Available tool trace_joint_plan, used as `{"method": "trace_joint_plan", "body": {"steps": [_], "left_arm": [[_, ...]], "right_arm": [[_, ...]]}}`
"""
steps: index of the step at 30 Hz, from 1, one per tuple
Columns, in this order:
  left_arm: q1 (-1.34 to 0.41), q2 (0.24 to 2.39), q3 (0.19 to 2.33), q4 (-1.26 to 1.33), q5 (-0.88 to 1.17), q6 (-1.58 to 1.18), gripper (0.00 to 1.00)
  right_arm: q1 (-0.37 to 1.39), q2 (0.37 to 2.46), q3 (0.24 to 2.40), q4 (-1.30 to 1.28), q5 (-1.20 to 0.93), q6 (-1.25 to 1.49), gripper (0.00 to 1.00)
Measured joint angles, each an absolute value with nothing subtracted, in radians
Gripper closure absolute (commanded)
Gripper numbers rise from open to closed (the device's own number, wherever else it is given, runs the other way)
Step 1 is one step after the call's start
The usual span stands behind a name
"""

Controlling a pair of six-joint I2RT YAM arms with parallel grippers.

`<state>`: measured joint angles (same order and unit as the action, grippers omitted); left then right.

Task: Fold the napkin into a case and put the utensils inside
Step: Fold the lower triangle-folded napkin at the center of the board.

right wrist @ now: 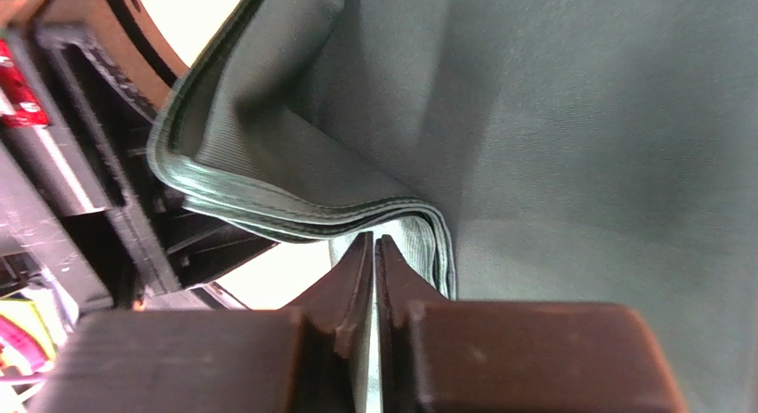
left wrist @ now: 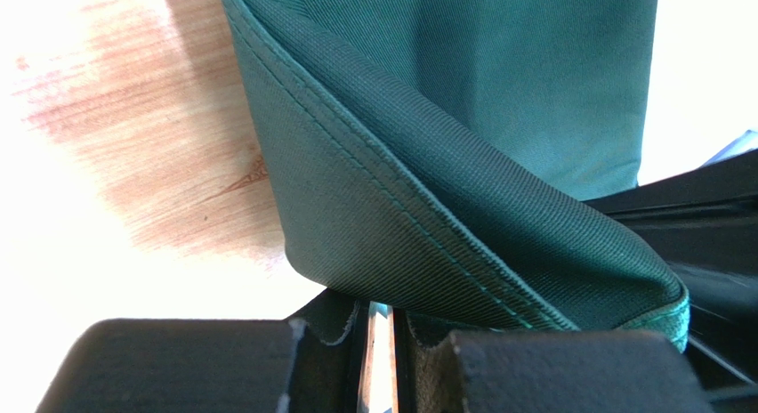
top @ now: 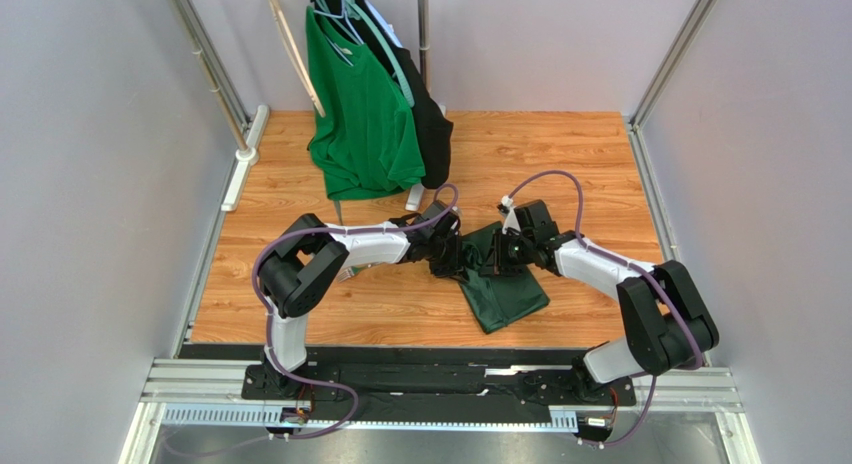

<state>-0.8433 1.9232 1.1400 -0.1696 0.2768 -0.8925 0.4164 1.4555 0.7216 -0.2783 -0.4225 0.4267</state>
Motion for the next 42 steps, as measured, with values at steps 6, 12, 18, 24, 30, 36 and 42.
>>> {"method": "trace_joint_plan", "body": {"steps": [6,12,18,24,30,36,42], "left_arm": [[-0.843,1.922,1.140,-0.167,0.302,-0.901,0.78],[-0.842,1.822,1.105,-0.200,0.316,-0.850,0.69],[-0.809,1.745,1.216,-0.317,0.330,-0.739,0.85],[-0.785,1.875,1.420,-0.385,0.342,-0.679,0.90],[-0.784,1.913,1.424,-0.447,0.341,-0.670,0.92],[-0.784,1.767,1.268,-0.429,0.311,-0.669,0.93],[-0.778,1.801,1.283,-0.426,0.332,-0.668,0.95]], "right_arm": [[0.416,1.533,0.649,-0.134,-0.448,0.511,1.00],[0.413,1.553,0.649,-0.088,-0.440,0.551,1.00],[0.411,1.554,0.656,-0.090,-0.436,0.553,1.00],[0.411,1.554,0.665,-0.102,-0.428,0.553,1.00],[0.409,1.554,0.676,-0.115,-0.428,0.553,1.00],[0.408,1.555,0.676,-0.115,-0.428,0.552,1.00],[0.408,1.555,0.676,-0.115,-0.428,0.552,1.00]]}}
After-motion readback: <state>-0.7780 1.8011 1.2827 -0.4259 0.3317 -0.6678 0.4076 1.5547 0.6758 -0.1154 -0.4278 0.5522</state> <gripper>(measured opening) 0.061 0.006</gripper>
